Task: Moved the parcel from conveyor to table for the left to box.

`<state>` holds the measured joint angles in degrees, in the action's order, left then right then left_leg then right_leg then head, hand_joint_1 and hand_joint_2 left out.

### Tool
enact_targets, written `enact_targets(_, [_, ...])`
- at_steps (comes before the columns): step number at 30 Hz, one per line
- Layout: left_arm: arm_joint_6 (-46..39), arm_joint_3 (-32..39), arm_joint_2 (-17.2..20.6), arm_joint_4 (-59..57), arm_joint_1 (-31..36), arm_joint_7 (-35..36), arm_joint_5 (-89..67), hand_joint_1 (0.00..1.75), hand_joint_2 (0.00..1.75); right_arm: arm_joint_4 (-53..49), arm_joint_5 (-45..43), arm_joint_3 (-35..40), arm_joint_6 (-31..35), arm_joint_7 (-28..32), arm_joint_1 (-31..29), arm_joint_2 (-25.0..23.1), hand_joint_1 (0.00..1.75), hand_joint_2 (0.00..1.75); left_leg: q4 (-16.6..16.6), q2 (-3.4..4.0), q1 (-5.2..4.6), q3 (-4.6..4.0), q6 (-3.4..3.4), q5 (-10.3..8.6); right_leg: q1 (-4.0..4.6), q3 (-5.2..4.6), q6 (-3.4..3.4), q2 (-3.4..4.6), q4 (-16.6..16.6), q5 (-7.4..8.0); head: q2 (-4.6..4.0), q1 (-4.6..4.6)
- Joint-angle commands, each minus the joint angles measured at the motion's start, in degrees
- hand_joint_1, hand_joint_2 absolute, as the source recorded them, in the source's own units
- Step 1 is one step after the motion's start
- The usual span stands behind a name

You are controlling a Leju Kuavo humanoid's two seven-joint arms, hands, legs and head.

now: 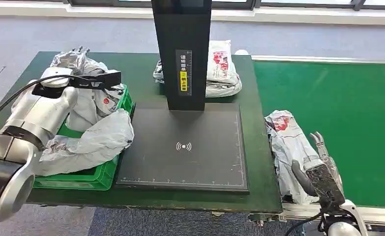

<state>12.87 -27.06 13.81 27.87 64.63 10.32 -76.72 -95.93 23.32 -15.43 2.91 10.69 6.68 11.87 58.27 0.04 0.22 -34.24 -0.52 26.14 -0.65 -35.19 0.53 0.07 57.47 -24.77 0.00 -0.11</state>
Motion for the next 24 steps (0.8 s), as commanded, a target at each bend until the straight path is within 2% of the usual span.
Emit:
enact_targets(1, [-7.79,-5.15,5.43,1.25,-1.19,10.26,-8.67,0.0,0.0,8.17,0.28,5.12,0.14,0.11,-5.94,0.03,0.0,1.75,-0.15,0.32,0.05,0.3,-0.02,0.05,0.06,0.22,-0.04,0.31,-0.17,0.07,0.0,0.0])
enact_targets(3, [-10.35,-4.29,8.05,4.07,-4.25,13.18,-12.06,0.0,0.0,9.94,0.63,6.49,0.49,0.07,-8.04,-0.02,0.0,1.75,-0.17,0.42,0.04,0.29,-0.02,0.05,0.04,0.2,-0.04,0.43,-0.15,0.09,0.0,0.02])
enact_targets(4, [-11.53,-3.85,9.36,5.78,-5.86,14.9,-13.28,0.0,0.0,10.52,0.82,7.18,0.76,-0.05,-8.95,-0.15,0.0,1.75,-0.37,0.75,0.01,0.54,-0.04,0.05,0.01,0.32,-0.07,0.75,-0.26,0.17,0.0,0.02])
enact_targets(7, [-12.36,-6.36,11.25,7.39,-6.12,18.3,-13.28,0.0,0.0,11.06,1.0,7.84,1.06,-0.36,-9.81,-0.09,0.0,1.75,-0.34,0.81,0.05,0.57,-0.08,0.07,0.05,0.32,-0.11,0.75,-0.24,0.13,0.0,0.0])
enact_targets(9, [-11.74,-5.59,10.53,6.24,-5.16,17.03,-13.28,0.0,0.0,11.17,0.98,7.98,1.26,-0.46,-9.56,0.14,0.0,1.75,-0.12,0.44,0.08,0.28,-0.06,0.04,0.08,0.12,-0.08,0.4,-0.06,0.03,-0.02,-0.02])
enact_targets(11, [-11.18,-6.63,10.08,4.83,-3.49,17.04,-13.28,0.0,0.0,12.13,0.94,8.13,1.36,-0.47,-10.31,0.31,0.0,1.75,-0.21,0.26,0.13,0.4,-0.1,-0.02,0.15,0.29,-0.1,0.24,-0.19,0.02,0.0,0.0])
enact_targets(12, [-11.15,-6.56,10.25,4.74,-3.47,17.01,-13.28,0.0,0.0,12.16,0.94,8.1,1.36,-0.47,-10.26,0.36,0.0,1.75,-0.07,0.02,0.15,0.11,-0.08,-0.04,0.14,0.11,-0.07,0.03,-0.05,0.0,0.0,0.0])
enact_targets(17, [-11.5,-7.86,10.59,2.41,-1.01,15.53,-13.28,0.0,0.0,13.25,-0.43,8.08,1.81,0.15,-10.22,2.14,0.0,1.75,-0.15,0.05,0.15,0.28,-0.08,-0.04,0.13,0.3,-0.06,0.07,-0.15,0.02,0.0,0.0])
enact_targets(21, [-11.03,-9.47,10.46,1.15,-0.48,14.34,-13.28,0.0,0.0,11.16,-1.0,7.97,2.4,0.49,-7.64,1.57,0.0,1.75,-0.06,-0.13,0.15,0.11,-0.12,-0.05,0.13,0.18,-0.07,-0.11,-0.05,-0.04,0.0,0.0])
enact_targets(24, [-12.37,-10.7,10.64,1.52,-1.04,14.75,-13.28,0.0,0.0,11.26,-0.82,8.43,2.59,0.41,-8.26,1.04,0.0,1.75,-0.13,-0.08,0.12,0.23,-0.13,-0.04,0.11,0.25,-0.1,-0.05,-0.12,-0.03,0.0,0.0])
